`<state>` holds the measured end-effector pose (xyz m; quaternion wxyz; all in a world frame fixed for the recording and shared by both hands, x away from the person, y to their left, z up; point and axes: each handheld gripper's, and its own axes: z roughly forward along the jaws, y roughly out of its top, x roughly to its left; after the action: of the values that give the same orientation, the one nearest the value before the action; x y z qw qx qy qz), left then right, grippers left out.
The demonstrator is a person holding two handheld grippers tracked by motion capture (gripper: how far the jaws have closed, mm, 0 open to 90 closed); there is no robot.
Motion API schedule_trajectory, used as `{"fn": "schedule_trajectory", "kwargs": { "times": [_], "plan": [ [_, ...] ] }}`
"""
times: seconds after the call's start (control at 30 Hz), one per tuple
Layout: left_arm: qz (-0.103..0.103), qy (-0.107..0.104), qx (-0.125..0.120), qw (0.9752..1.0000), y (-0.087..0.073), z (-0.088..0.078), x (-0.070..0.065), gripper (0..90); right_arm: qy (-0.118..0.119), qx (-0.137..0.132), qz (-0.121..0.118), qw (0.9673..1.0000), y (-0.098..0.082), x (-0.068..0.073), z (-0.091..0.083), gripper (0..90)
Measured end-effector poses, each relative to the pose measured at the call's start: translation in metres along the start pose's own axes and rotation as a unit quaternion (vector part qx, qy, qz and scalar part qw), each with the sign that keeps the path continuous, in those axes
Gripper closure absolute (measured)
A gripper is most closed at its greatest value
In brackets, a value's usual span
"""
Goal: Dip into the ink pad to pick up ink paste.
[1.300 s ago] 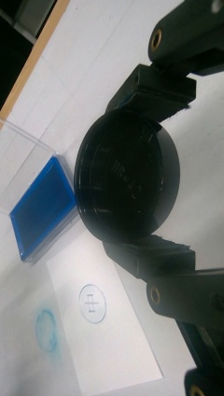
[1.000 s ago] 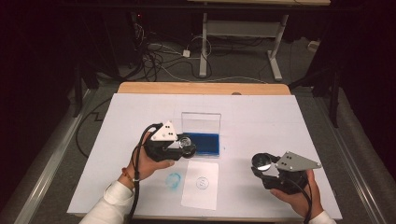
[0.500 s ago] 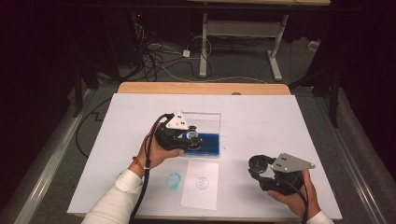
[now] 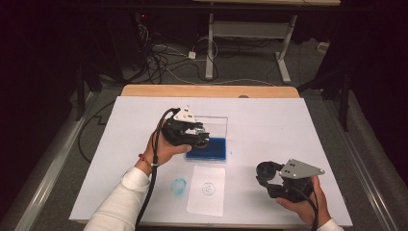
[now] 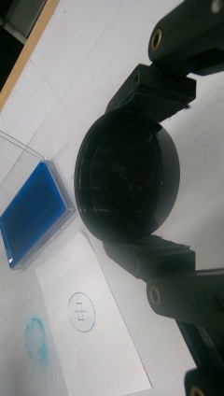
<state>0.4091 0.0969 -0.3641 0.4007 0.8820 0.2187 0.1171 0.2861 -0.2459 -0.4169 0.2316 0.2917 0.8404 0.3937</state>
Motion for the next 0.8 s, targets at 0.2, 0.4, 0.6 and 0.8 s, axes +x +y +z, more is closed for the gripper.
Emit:
{"fn": "schedule_trajectory", "kwargs": {
  "times": [0.2,0.4,0.6,0.8],
  "plan": [
    [0.002,0.007,0.006,0.9999,0.002,0.003,0.005,55.1,0.002,0.002,0.001,1.0,0.0,0.0,0.001,38.6],
    [-0.005,0.012,0.01,0.9999,0.0,0.006,0.01,55.1,0.002,0.002,-0.001,1.0,0.0,-0.001,0.001,38.7],
    [-0.017,0.005,0.013,0.9998,-0.004,0.017,0.013,55.1,0.004,0.003,-0.005,1.0,0.0,0.0,0.001,38.7],
    [-0.023,0.013,0.027,0.9993,-0.01,0.029,0.015,55.1,0.005,0.003,-0.006,1.0,-0.001,0.001,0.0,38.7]
  ]
}}
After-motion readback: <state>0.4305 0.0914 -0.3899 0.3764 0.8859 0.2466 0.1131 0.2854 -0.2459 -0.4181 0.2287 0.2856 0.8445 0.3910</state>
